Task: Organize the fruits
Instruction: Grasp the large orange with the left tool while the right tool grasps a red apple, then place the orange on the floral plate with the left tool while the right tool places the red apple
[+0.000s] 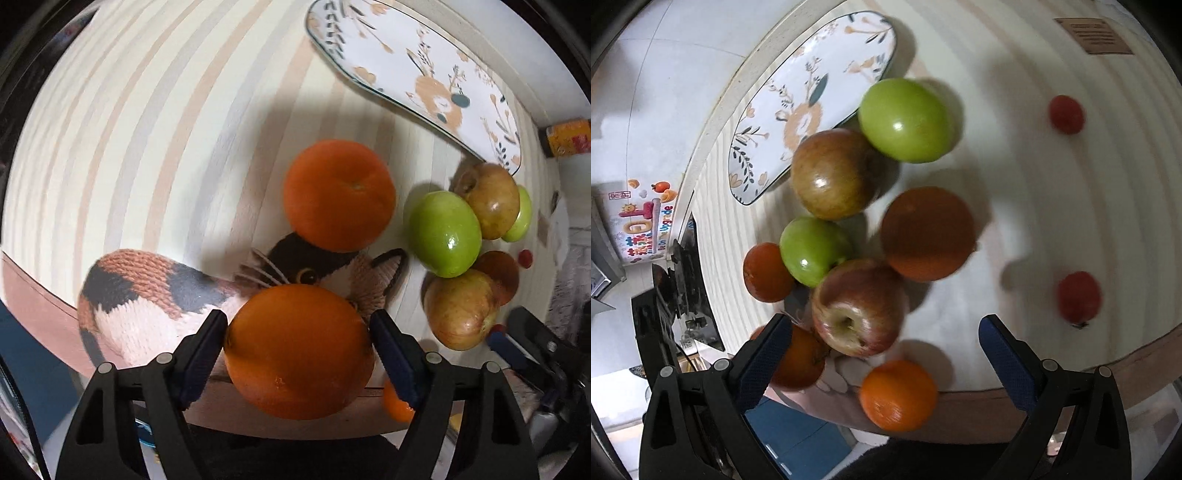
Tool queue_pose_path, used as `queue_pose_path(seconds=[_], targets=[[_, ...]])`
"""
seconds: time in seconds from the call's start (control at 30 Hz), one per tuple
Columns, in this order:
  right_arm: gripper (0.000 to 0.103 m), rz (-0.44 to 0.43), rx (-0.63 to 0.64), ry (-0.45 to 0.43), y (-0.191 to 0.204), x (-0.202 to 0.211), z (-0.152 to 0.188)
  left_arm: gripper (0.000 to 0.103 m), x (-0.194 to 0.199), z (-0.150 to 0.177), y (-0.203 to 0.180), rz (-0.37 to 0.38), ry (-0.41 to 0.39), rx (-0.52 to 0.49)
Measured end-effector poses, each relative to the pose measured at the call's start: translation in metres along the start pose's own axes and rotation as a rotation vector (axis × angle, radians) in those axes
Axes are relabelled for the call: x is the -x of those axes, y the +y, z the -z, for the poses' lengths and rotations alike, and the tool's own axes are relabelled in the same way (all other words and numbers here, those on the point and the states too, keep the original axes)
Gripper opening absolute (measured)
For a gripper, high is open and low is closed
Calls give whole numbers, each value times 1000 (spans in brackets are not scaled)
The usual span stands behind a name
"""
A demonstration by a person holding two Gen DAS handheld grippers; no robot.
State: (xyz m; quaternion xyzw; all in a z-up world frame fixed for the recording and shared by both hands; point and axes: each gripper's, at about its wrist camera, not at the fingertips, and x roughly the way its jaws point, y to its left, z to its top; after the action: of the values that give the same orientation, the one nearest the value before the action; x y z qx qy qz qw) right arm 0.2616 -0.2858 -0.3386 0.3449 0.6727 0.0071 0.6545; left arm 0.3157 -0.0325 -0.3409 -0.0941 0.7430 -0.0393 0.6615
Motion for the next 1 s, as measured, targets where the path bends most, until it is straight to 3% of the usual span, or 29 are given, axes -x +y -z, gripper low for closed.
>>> queue_pose_path(seconds=[0.17, 0.27, 0.4, 0.5, 1.0], targets=[[80, -71, -55, 31, 9, -28, -3, 81, -9, -12, 21, 73, 39, 29], [67, -43, -49, 14, 14, -36, -5, 81, -20, -21, 32, 117, 74, 51], [67, 6, -14, 15, 15, -34, 0, 80, -32, -20, 38, 130, 119, 44], [67, 52, 26, 19, 16, -30, 6, 80, -30, -18, 39, 83, 90, 13], [66, 63, 32, 37, 17, -54, 9, 76, -11, -38, 67, 86, 25, 58]])
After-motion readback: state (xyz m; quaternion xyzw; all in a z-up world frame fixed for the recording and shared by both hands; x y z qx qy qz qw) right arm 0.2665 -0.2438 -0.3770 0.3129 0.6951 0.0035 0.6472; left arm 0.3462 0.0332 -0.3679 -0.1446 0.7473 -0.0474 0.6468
